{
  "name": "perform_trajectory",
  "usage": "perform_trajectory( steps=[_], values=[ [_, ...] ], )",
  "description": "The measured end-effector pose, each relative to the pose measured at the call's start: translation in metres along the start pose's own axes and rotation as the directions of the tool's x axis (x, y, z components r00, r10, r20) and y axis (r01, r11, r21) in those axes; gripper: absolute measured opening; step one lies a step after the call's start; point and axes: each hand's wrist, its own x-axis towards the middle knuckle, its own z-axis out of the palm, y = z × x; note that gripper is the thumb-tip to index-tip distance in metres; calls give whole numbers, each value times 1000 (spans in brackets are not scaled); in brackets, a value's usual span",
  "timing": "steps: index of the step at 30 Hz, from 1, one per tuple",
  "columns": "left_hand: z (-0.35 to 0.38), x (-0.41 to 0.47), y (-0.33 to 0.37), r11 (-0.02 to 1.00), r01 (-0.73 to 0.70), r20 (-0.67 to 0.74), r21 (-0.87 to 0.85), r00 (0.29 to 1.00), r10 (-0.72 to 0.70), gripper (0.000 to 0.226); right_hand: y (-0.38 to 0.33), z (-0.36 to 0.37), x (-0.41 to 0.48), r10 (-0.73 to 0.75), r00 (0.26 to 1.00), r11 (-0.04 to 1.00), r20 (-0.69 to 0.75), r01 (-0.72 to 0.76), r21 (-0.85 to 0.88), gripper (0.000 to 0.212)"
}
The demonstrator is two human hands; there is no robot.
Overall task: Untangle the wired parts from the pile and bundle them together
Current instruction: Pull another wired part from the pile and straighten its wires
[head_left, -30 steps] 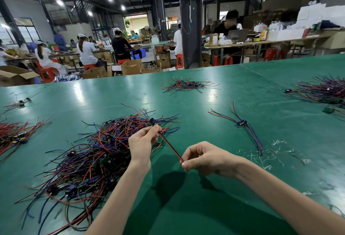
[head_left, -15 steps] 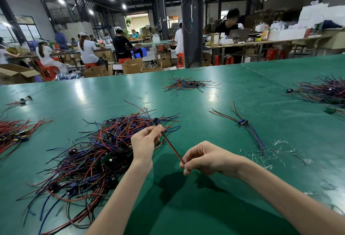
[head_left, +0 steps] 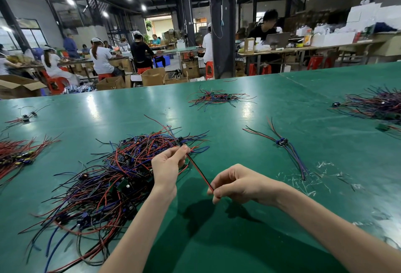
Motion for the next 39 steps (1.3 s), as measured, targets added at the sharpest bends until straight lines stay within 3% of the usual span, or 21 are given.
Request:
perform_trajectory(
  steps=[12, 15, 17, 22, 30, 35, 39],
  values=[
    [-2, 1, 0, 998, 39, 37, -45, 999, -38, 10, 4, -2, 3, 29, 1000, 999, -13, -28, 27, 6],
    [-2, 1, -1, 990, 101, 105, -99, 990, -90, 13, 4, -5, 3, 32, 999, 999, 10, -32, 26, 5],
    [2, -1, -2, 984, 148, 178, -101, 976, -128, 13, 3, -7, 3, 42, 999, 998, 18, -42, 37, 15],
    [14, -16, -16, 972, 234, 313, -21, 925, -216, 18, 7, -6, 7, -4, 997, 999, -75, 7, 39, 23],
    [22, -25, -31, 988, 110, 356, 109, 924, -143, 18, 9, -9, 10, 41, 981, 993, -192, -19, 116, 15],
    [22, -24, -38, 974, 10, 351, 225, 932, -90, 21, -6, -48, 10, 21, 908, 985, -417, 53, 164, 13],
    [22, -24, -37, 979, 47, 364, 199, 924, -119, 25, -4, -98, -2, -10, 756, 998, -655, 53, 46, 13]
  ],
)
